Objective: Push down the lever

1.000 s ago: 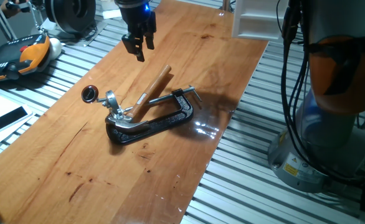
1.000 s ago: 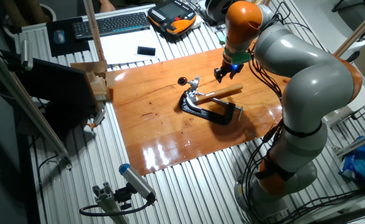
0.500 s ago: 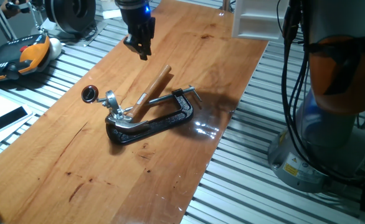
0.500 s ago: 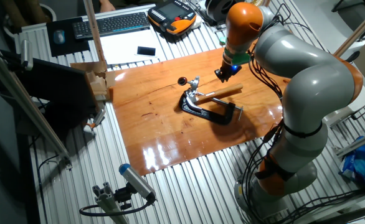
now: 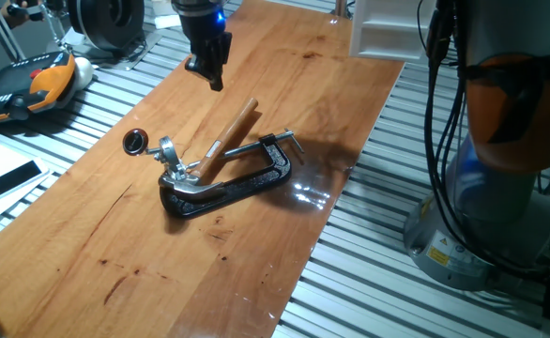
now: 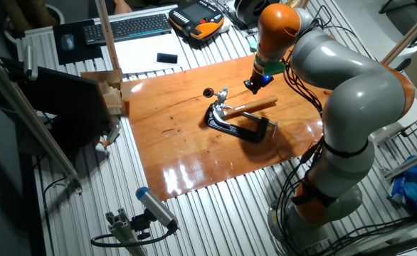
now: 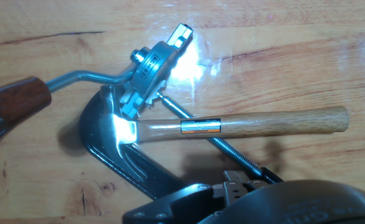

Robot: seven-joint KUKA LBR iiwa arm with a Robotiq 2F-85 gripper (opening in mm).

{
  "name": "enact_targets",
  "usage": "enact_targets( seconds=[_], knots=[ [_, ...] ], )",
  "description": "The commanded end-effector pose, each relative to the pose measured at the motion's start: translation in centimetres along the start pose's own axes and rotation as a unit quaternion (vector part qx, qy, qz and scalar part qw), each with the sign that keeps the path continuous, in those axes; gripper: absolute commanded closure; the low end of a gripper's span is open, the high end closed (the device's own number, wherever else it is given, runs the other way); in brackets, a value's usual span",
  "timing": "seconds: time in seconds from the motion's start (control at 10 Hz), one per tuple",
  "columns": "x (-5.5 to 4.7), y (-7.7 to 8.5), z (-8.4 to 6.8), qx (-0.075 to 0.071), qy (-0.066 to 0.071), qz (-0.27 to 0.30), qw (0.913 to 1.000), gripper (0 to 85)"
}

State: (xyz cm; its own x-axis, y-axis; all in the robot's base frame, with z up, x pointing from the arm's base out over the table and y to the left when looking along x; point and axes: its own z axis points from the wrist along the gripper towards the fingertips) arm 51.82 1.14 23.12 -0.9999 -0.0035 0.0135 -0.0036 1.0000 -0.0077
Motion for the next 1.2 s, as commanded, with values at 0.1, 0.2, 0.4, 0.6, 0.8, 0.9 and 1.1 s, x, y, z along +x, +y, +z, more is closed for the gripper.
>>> enact_targets(
  seconds=[0.1,0.2,0.4,0.6,0.8,0.9,1.1],
  knots=[
    [-0.3,0.7,-0.3,0.000,0.005,0.005,1.0000,85.0],
    [-0.3,1.2,-0.4,-0.001,0.005,0.010,0.9999,85.0],
    [-0.2,2.4,-0.3,-0.001,0.002,0.021,0.9998,85.0],
    [-0.2,3.4,-0.4,-0.003,0.001,0.026,0.9997,85.0],
    [-0.4,4.0,-0.7,-0.002,0.002,0.032,0.9995,85.0],
    [-0.5,4.3,-0.9,0.003,0.002,0.034,0.9994,85.0],
    [-0.5,4.5,-0.9,0.003,0.004,0.036,0.9993,85.0]
  ],
)
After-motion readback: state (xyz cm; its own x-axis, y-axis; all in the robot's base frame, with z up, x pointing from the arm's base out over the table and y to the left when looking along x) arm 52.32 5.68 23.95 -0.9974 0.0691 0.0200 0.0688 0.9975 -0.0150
